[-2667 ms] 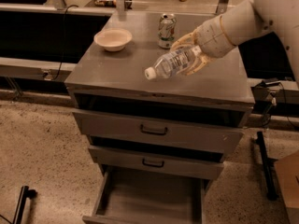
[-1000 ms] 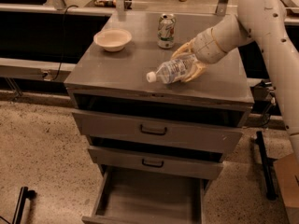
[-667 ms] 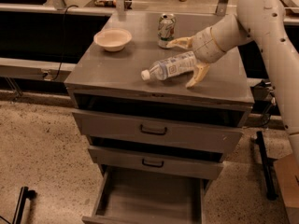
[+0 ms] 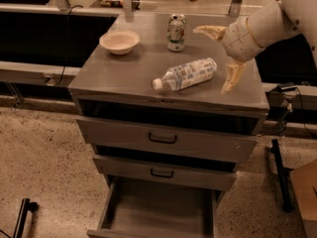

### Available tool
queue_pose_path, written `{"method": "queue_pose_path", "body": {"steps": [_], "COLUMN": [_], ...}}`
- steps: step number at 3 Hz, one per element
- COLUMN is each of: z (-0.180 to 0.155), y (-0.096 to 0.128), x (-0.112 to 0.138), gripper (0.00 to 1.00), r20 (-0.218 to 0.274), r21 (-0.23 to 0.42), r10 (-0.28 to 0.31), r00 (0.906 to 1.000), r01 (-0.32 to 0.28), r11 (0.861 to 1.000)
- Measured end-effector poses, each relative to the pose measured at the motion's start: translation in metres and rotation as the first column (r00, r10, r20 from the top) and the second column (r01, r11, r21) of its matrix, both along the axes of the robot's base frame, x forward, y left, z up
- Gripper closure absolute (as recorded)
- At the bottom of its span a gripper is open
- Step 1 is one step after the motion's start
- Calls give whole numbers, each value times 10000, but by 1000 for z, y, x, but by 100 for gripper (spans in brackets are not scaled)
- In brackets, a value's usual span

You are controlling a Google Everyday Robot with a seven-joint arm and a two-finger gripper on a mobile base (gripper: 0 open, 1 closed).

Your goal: Pick blue plastic bottle from bottom drawer and place on counter

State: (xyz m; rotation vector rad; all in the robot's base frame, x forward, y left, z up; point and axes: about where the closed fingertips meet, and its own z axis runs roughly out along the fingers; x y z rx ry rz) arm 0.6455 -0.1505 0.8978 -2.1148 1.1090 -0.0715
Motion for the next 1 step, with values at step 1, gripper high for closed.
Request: {"method": "queue_pose_path", "body": {"steps": [1], "z": [0], "y": [-1], "x": [0], "gripper": [0], "r20": [5], "r21": [0], "r10": [-20], "r00": [10000], "r01": [20], "r11": [10000]}}
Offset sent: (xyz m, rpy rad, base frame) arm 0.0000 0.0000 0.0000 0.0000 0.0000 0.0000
